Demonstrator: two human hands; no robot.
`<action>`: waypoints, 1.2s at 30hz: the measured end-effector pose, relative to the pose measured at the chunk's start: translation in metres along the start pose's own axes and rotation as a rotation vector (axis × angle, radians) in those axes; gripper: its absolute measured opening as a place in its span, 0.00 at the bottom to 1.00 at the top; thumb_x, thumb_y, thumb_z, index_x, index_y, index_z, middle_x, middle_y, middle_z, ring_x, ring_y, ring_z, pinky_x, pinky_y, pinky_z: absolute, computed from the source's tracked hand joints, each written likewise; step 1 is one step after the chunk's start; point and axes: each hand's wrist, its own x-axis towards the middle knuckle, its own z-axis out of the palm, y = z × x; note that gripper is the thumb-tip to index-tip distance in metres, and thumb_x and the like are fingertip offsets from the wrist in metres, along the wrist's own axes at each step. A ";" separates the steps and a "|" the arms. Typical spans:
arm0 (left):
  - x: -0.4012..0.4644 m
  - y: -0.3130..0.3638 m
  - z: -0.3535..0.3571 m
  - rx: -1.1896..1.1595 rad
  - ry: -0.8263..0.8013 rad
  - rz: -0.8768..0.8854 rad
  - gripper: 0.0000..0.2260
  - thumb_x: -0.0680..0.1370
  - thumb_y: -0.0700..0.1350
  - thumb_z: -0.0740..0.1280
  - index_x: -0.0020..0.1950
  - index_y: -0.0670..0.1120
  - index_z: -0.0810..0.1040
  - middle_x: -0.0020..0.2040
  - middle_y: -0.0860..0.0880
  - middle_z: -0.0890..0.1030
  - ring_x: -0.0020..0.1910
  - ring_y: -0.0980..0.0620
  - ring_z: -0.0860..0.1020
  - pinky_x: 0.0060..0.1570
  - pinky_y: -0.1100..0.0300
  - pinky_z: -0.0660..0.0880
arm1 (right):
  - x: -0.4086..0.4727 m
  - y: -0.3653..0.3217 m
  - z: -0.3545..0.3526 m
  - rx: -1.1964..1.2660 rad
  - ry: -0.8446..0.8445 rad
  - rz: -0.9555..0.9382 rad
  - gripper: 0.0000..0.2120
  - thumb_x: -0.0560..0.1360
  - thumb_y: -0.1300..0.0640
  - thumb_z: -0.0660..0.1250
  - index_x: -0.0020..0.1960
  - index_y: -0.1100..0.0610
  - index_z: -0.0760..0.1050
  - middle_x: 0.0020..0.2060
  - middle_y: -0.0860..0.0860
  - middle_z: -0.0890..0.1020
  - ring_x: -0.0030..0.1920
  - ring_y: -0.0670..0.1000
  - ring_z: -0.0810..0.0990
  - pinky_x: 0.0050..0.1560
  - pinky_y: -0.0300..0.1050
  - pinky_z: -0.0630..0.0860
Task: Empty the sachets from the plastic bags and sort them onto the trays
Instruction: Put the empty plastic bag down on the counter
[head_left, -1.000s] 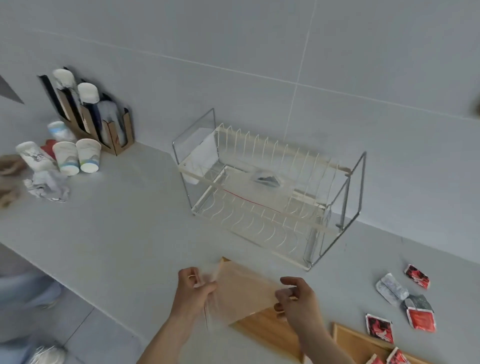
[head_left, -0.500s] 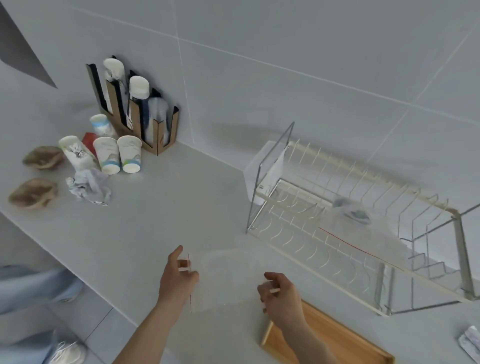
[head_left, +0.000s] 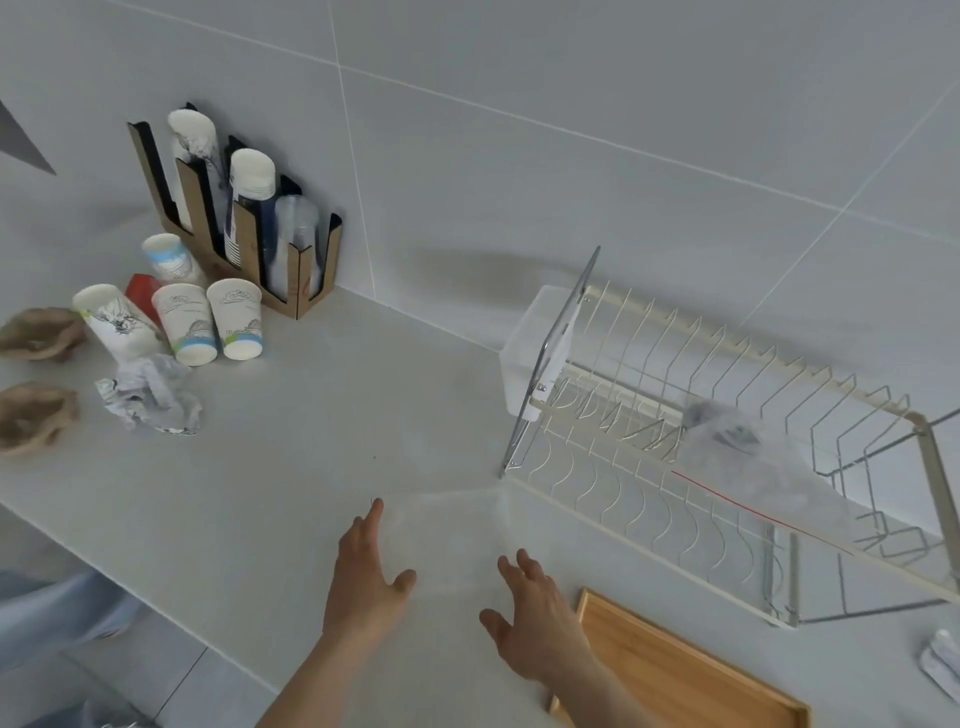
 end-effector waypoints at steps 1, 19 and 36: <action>0.000 0.000 0.001 0.026 0.007 0.009 0.42 0.76 0.47 0.71 0.80 0.57 0.47 0.80 0.46 0.54 0.79 0.48 0.57 0.73 0.48 0.66 | -0.002 0.001 -0.001 -0.024 0.007 -0.012 0.34 0.81 0.45 0.62 0.82 0.50 0.52 0.83 0.51 0.50 0.81 0.54 0.55 0.76 0.51 0.63; -0.048 0.205 -0.031 -0.083 0.385 0.613 0.24 0.78 0.49 0.68 0.73 0.49 0.67 0.68 0.49 0.74 0.68 0.49 0.71 0.66 0.48 0.73 | -0.127 0.025 -0.177 -0.032 0.409 -0.293 0.20 0.79 0.42 0.65 0.70 0.44 0.73 0.64 0.44 0.81 0.63 0.47 0.79 0.65 0.49 0.75; -0.103 0.275 0.050 0.498 0.105 1.156 0.21 0.76 0.48 0.71 0.67 0.58 0.71 0.66 0.60 0.74 0.69 0.56 0.69 0.73 0.59 0.62 | -0.128 0.112 -0.186 -0.319 0.774 -0.103 0.32 0.68 0.49 0.80 0.70 0.47 0.74 0.70 0.47 0.78 0.67 0.53 0.78 0.62 0.51 0.79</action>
